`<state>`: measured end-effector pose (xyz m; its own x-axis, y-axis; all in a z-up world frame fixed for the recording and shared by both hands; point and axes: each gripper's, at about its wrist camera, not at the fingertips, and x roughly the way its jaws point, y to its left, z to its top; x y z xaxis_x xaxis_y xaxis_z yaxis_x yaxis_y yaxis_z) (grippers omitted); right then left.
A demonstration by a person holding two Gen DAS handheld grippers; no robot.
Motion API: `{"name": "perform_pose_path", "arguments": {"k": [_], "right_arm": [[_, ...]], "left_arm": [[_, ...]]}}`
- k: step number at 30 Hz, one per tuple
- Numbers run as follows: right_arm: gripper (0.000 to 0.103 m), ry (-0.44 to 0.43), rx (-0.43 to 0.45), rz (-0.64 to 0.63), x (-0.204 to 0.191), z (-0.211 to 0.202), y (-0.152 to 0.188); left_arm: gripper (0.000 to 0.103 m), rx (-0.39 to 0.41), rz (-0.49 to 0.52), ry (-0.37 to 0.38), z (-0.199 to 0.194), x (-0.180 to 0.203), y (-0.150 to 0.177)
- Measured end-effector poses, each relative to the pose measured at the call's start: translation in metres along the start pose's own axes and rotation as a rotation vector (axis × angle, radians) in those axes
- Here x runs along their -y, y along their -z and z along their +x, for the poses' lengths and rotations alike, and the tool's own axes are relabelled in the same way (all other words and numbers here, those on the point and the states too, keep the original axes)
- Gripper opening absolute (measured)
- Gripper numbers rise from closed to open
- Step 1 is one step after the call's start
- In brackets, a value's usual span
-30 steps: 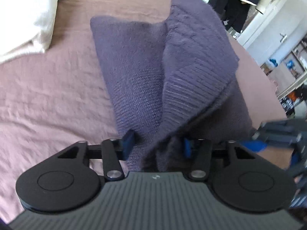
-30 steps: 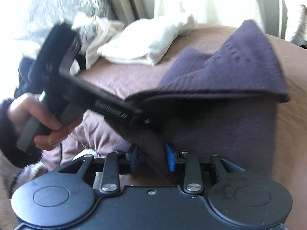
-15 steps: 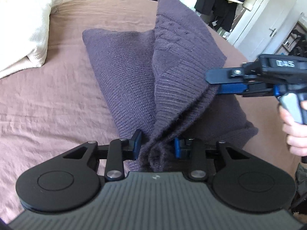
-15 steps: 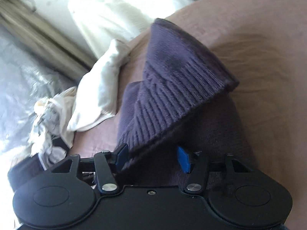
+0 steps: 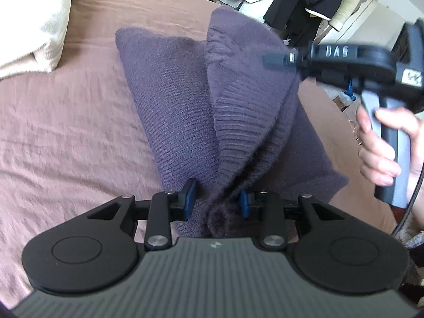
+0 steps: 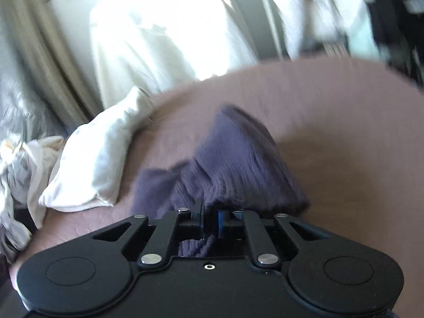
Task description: Fold clothes
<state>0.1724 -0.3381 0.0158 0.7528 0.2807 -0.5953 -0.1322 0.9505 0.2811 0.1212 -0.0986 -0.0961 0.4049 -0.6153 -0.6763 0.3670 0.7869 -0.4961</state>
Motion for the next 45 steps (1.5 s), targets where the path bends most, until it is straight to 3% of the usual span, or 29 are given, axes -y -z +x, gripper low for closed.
{"name": "perform_pose_path", "arguments": {"k": [3, 8, 10, 14, 19, 21, 25, 28, 31, 35, 38, 41, 45], "right_arm": [[0.011, -0.017, 0.040, -0.144, -0.033, 0.001, -0.012], [0.010, -0.054, -0.029, -0.298, -0.069, 0.021, -0.017], [0.014, -0.069, -0.084, -0.306, -0.075, 0.032, -0.018], [0.039, -0.150, -0.134, -0.209, -0.068, 0.022, -0.013], [0.049, -0.218, -0.045, -0.141, -0.052, -0.027, 0.002], [0.053, -0.191, 0.001, -0.096, -0.043, -0.042, 0.008], [0.054, -0.074, -0.044, -0.053, -0.027, -0.039, 0.021], [0.054, 0.049, -0.161, -0.139, -0.027, -0.015, 0.052], [0.054, 0.050, -0.157, -0.245, -0.044, -0.013, 0.070], [0.054, 0.044, -0.171, -0.362, -0.056, -0.009, 0.064], [0.055, 0.050, -0.195, -0.330, -0.052, -0.005, 0.058], [0.056, 0.148, -0.223, -0.306, -0.061, -0.003, 0.051], [0.062, 0.265, -0.246, -0.321, -0.075, -0.005, 0.044]], "left_arm": [[0.032, -0.001, -0.014, 0.007, -0.001, -0.001, 0.001], [0.033, -0.004, -0.034, 0.011, -0.004, -0.001, 0.002], [0.034, -0.006, -0.040, 0.007, -0.005, -0.001, 0.003], [0.036, -0.012, -0.061, -0.002, -0.008, -0.004, 0.002], [0.042, -0.025, -0.111, -0.016, -0.007, -0.010, -0.003], [0.043, -0.027, -0.134, -0.026, -0.007, -0.013, -0.003], [0.042, 0.060, -0.153, -0.095, -0.020, -0.011, -0.003], [0.042, 0.145, -0.146, -0.159, -0.032, -0.006, -0.003], [0.042, 0.173, -0.140, -0.168, -0.035, -0.008, -0.011], [0.042, 0.190, -0.066, -0.209, -0.039, -0.003, -0.031], [0.047, 0.177, 0.041, -0.213, -0.030, 0.006, -0.060], [0.051, 0.114, 0.140, -0.215, -0.008, 0.013, -0.088], [0.051, 0.095, 0.206, -0.205, 0.018, 0.020, -0.113]]}}
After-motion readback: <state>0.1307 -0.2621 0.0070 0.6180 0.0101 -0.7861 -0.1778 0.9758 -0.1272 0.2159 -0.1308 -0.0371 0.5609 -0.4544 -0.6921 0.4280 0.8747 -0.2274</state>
